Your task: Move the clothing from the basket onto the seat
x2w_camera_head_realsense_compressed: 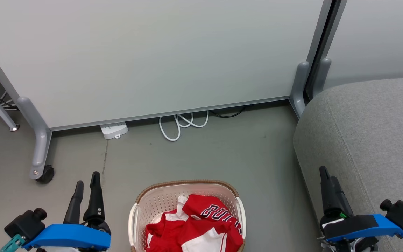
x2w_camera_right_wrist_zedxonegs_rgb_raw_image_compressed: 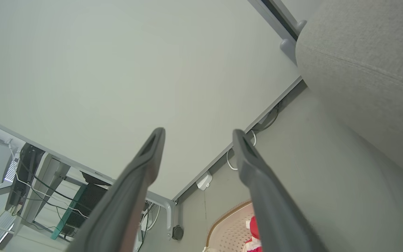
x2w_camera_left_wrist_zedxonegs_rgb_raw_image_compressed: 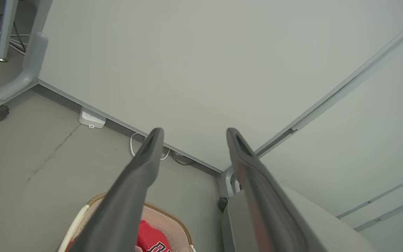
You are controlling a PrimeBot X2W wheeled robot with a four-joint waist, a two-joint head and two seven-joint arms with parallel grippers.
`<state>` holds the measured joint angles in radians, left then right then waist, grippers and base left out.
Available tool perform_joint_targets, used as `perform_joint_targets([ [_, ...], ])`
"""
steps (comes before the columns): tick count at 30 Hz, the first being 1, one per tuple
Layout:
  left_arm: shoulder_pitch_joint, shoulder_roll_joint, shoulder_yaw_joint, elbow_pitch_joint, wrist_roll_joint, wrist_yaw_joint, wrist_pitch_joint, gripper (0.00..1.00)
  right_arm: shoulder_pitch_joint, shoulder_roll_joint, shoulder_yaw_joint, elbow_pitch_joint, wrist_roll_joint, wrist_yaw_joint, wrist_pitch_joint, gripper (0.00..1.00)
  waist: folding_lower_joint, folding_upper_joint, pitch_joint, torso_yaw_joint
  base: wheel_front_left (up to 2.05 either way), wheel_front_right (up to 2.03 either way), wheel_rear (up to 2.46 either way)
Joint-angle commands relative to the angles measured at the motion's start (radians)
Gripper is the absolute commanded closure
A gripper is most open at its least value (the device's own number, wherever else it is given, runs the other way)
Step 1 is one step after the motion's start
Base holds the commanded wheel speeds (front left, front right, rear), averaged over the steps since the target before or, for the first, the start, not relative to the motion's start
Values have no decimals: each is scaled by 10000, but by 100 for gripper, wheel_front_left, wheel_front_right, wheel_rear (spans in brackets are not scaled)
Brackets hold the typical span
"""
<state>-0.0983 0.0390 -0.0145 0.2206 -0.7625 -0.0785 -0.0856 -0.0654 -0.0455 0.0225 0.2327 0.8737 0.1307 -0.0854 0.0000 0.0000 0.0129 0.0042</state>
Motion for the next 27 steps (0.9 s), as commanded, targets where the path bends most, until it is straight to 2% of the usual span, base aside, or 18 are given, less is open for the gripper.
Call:
perform_joint_targets([
  [1, -261, 106, -87, -84, 302, 26, -87, 0, -242, -45, 45, -82, -277, 1, -85, 0, 0, 0, -1, 2, 0, 0, 0],
  [27, -347, 322, -888, 139, 3496, 297, -842, 0, -249, -56, 559, 277, -3282, 1, -836, 0, 0, 0, -41, 37, 0, 0, 0],
])
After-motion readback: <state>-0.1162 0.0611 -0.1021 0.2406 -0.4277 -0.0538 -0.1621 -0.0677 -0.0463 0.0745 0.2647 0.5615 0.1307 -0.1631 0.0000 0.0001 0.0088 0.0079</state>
